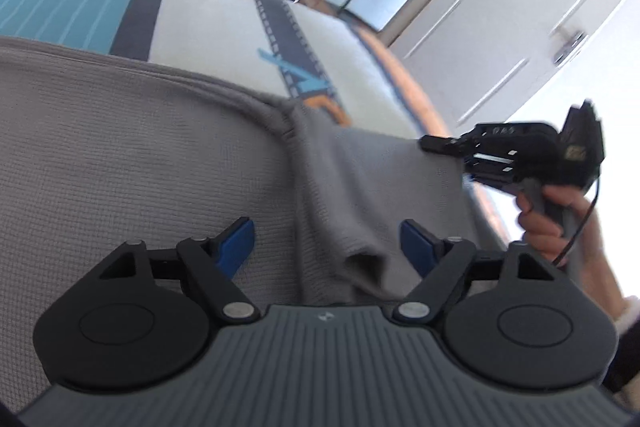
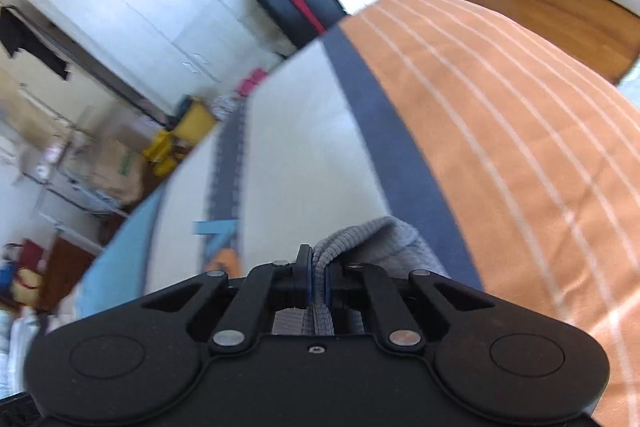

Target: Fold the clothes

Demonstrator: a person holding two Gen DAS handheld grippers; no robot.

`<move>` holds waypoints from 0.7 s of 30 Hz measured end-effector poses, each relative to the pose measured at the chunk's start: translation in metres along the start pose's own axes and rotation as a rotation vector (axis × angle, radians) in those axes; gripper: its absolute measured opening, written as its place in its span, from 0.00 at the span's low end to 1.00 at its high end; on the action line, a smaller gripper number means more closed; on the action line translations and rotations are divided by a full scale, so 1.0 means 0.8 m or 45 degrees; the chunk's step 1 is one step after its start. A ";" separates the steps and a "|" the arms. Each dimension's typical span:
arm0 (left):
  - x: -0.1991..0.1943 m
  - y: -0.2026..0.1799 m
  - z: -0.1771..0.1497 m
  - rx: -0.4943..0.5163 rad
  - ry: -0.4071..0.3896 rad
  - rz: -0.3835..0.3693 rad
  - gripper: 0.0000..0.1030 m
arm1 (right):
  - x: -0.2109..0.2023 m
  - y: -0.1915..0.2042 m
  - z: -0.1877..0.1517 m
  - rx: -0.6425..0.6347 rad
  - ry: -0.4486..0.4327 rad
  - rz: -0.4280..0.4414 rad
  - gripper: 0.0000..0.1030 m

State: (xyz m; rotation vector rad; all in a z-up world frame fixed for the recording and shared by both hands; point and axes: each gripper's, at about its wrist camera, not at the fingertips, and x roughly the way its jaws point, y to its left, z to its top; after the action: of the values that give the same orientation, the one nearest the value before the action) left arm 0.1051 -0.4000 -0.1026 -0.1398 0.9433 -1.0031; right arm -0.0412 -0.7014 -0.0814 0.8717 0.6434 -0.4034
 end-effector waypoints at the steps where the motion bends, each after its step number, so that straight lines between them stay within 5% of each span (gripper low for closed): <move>1: 0.001 -0.005 0.001 0.039 0.007 0.063 0.54 | -0.001 -0.002 0.000 0.013 -0.009 -0.002 0.08; 3: 0.000 -0.016 0.004 0.134 0.026 0.179 0.26 | -0.007 -0.003 0.002 0.010 -0.047 -0.009 0.07; 8: -0.007 -0.024 0.007 0.197 0.052 0.305 0.20 | -0.009 0.013 -0.003 -0.079 -0.086 -0.105 0.07; 12: -0.022 -0.021 0.013 0.102 0.053 0.285 0.32 | -0.025 0.021 -0.007 -0.101 -0.097 -0.251 0.24; 15: -0.032 -0.013 0.016 -0.021 0.049 0.114 0.56 | -0.059 0.027 -0.019 -0.052 -0.104 -0.245 0.63; 18: -0.030 -0.007 0.010 -0.124 0.083 0.010 0.56 | -0.087 0.032 -0.043 -0.018 -0.051 -0.167 0.65; 21: -0.017 -0.009 0.000 -0.135 0.140 0.065 0.55 | -0.085 0.035 -0.066 0.049 0.095 -0.040 0.66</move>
State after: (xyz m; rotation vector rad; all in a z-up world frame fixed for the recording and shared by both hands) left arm 0.0977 -0.3938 -0.0910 -0.1496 1.0962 -0.9210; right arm -0.0946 -0.6374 -0.0454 0.9174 0.7205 -0.4143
